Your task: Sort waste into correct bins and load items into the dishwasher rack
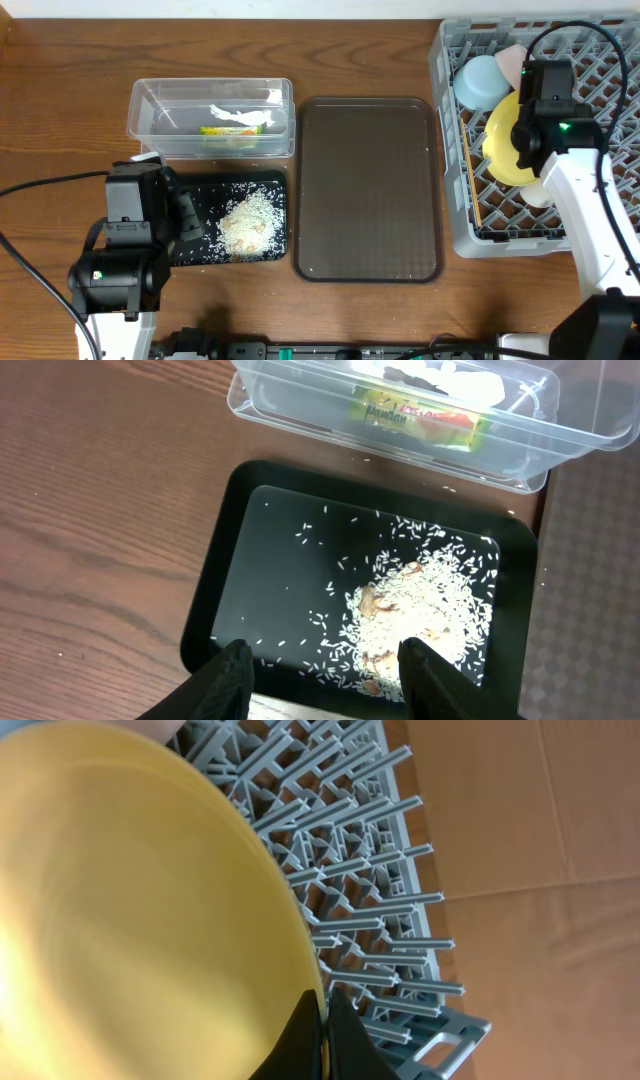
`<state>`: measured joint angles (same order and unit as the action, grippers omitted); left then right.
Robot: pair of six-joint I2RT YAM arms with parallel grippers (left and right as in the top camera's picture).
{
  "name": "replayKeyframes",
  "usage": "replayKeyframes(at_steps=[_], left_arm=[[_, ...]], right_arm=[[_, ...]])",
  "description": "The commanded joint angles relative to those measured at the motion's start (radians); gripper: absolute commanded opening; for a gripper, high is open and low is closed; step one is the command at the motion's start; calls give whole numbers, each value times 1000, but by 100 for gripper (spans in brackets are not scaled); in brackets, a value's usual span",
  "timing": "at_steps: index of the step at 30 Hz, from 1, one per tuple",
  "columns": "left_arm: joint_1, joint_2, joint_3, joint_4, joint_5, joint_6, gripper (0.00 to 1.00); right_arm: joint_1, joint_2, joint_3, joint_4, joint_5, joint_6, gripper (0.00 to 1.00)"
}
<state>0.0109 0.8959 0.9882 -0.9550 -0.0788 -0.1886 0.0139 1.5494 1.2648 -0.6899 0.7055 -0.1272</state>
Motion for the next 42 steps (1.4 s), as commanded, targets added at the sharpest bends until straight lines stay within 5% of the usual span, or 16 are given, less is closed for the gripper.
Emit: replayKeyframes(at_steps=[1,3,6,10,18,23,28,35,37,42], left_arm=[[-3,0,-3,-3,-8,-16,50],[-3,0,-3,-5,-7,-15,55],[-3,0,-3,-3,-8,-15,61],[-3,-4,8,6,14,-15,62],[-3,41,11,95,219,43,66],[-3,83,11,-40,277,61,70],[-3,-1,11,-145,275,84,70],[-3,-354,-2,-173,242,101,74],[-3,-447,-13,-148,243,102,82],[-3,-575,-16,-108,278,102,84]], right_arm=[[39,-5,-1,-2,-123,118,7],[45,-12,-1,-2,-169,124,18],[38,-46,-1,-11,-264,150,53],[-2,-119,-1,-18,-467,149,73],[-47,-200,-1,-119,-982,92,80],[-46,-188,-14,-225,-953,111,66],[-45,-222,-63,-270,-896,187,67],[-45,-456,-270,-179,-878,186,82],[-45,-559,-351,-126,-870,187,99],[-45,-776,-481,-82,-866,186,99]])
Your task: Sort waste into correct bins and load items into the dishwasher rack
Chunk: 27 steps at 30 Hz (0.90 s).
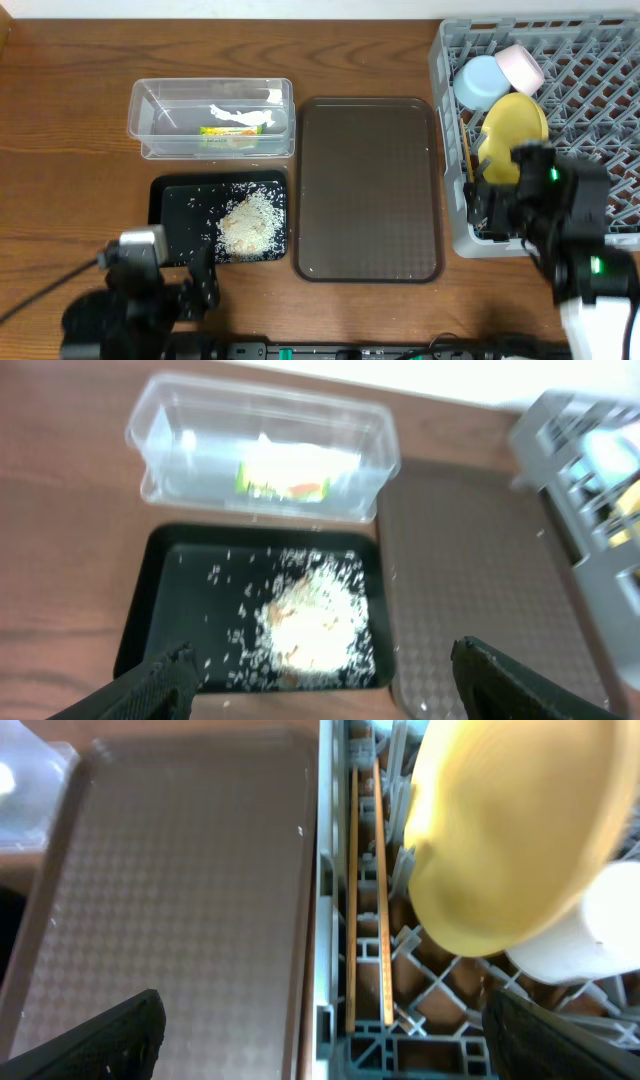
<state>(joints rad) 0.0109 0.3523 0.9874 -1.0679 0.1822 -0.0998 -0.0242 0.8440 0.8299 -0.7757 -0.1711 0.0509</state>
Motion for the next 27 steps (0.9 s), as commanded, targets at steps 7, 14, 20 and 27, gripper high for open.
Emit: replayKeyframes(at_steps=[7,14,20,27], left_arm=[[-3,-56,-15,-5,16,13,89],[-3,-56,-15,-5,16,13,90],[-3,-56,-15,-5,16,13,91],[-3,-56,-15,-5,16,13,91]], right_arm=[[-7,-188,-62,-83,10,8,99],[-7,-187,-62,-124,10,8,99],[-7,-187,-62,-142,10,8,99],[-6,-201,-68,-146,17,2,99]])
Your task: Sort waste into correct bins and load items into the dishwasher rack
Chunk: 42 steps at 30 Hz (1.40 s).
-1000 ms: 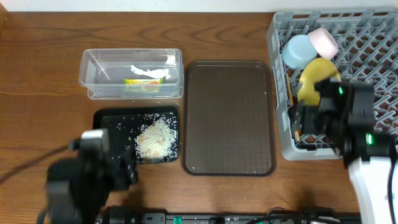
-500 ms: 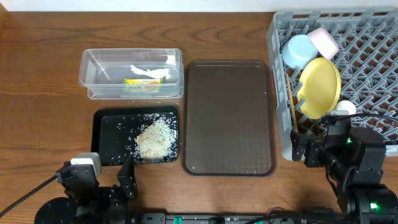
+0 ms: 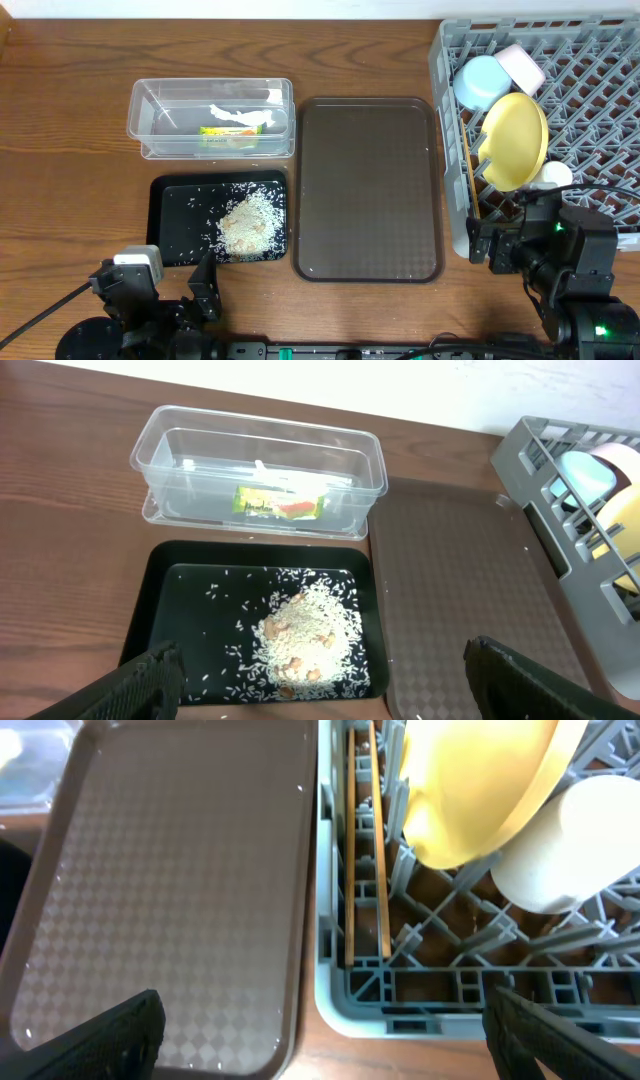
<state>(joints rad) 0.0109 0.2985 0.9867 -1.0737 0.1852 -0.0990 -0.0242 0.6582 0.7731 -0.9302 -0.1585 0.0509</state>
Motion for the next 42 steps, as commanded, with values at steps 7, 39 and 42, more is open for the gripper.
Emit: replayKeyframes(at_steps=[7,39,42], left_arm=[[-3,-2,-14,1,13,13,91],[-3,-2,-14,1,13,13,92],[-3,-2,-14,1,13,13,92]], right_arm=[[53,-162,-136,296,-2,-47,99],[123,-651,-768,866,50,-90,99],[123,-651,-768,866,50,-90,99]])
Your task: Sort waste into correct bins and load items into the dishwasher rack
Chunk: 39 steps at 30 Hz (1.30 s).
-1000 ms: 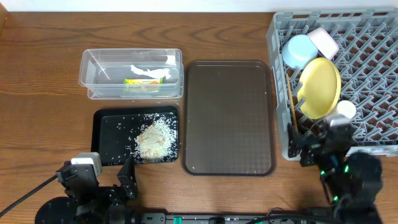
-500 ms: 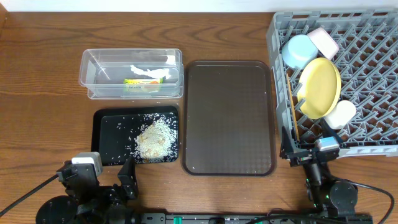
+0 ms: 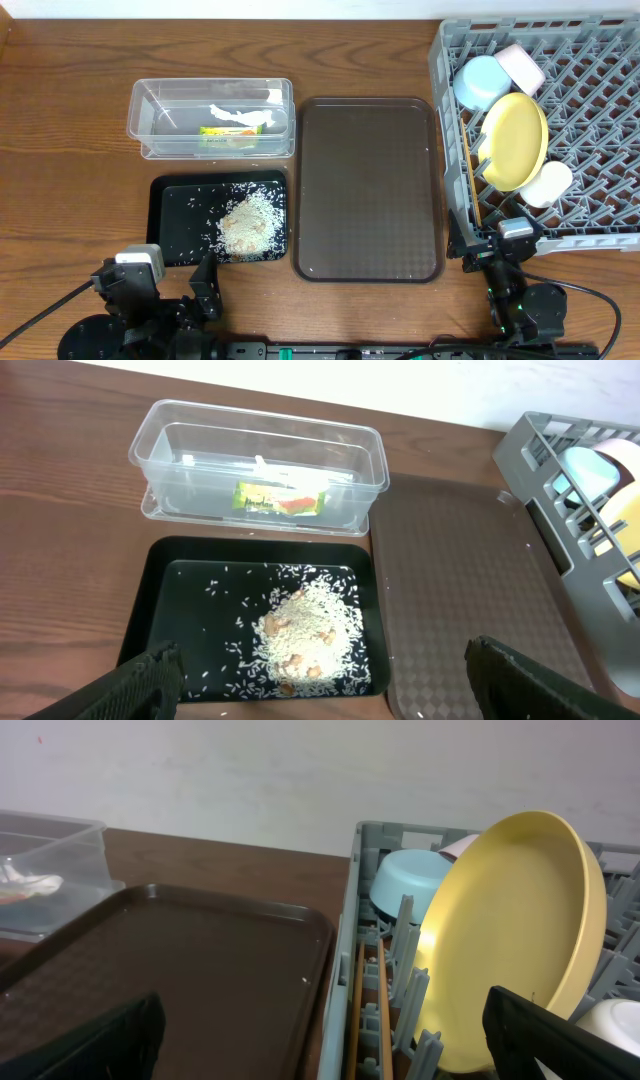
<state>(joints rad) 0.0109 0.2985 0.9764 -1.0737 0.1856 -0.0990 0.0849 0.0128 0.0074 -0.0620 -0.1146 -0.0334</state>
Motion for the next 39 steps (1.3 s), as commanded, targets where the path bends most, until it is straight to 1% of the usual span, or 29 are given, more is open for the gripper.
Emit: replayKeyframes(at_steps=[1,19,21,24,28,34,39], left_arm=[[-3,-2,-4,1,13,13,92],[-3,-3,-4,1,13,13,92],[-1,-31,-7,-19,-10,26,92],[19,-96,-57,7,-37,27,92],[46,-184,-200,121,-58,28,92],[42,-296,-460,413,-66,23,92],[4,-296,-628,679,-84,24,92]], right_arm=[[14,-5,-2,-2,6,-5,99],[14,-5,-2,-2,6,-5,99],[14,-5,-2,-2,6,-5,99],[14,-5,-2,-2,6,-5,99],[14,-5,-2,-2,6,-5,99],[14,-5,-2,-2,6,-6,99],[14,-5,-2,-3,6,-5,99]])
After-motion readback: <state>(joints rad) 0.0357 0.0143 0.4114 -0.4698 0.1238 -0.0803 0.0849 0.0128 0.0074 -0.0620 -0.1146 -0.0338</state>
